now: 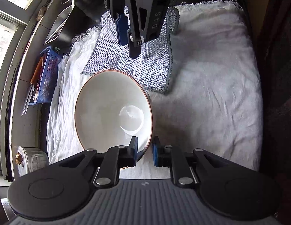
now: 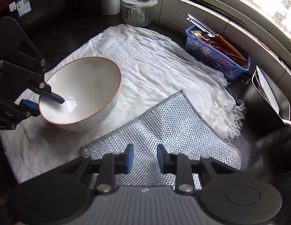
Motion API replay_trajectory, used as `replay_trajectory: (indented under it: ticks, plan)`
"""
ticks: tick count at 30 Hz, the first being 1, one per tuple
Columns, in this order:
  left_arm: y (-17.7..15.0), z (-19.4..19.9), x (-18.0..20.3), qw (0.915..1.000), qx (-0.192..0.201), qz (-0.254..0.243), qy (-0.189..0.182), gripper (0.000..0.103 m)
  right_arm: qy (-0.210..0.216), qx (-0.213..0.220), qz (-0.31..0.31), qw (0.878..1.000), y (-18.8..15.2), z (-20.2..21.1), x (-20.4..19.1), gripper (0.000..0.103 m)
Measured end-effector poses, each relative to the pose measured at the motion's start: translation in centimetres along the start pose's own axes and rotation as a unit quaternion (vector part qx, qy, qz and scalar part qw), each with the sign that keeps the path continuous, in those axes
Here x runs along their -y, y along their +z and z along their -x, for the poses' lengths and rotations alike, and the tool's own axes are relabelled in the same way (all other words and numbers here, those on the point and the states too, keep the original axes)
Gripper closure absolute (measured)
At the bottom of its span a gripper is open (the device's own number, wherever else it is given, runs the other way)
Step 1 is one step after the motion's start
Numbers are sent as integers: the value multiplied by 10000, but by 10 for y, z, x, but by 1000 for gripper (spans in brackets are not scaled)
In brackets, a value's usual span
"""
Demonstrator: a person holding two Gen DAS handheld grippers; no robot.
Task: Clean bowl
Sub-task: 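Open the right gripper to drop the mesh pad onto the cloth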
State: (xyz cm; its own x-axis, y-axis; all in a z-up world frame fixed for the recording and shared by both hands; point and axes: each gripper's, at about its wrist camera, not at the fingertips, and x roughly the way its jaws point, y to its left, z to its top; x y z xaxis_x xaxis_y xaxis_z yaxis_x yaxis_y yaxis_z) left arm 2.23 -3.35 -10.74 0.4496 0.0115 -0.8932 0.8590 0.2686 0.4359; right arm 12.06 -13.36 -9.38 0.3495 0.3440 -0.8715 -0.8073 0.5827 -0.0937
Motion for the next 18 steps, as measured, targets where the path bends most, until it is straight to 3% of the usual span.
replay_trajectory:
  ticks: [5, 7, 9, 13, 18]
  plan:
    - [-17, 1, -10, 9995, -274, 161, 62, 89, 243, 86, 56, 9997, -5, 8, -6, 73]
    - [-21, 2, -15, 9990, -293, 324, 56, 88, 164, 62, 364, 9992, -7, 10, -17, 54]
    - [-20, 3, -15, 9989, -222, 424, 23, 88, 40, 30, 803, 9968, -10, 8, -32, 49]
    - [-16, 4, -12, 9986, -122, 517, 23, 88, -244, -140, 1575, 9871, -16, -2, -57, 51]
    - [-12, 9, -9, 9983, 97, 579, 35, 88, -534, -255, 2082, 9763, -18, -4, -69, 53]
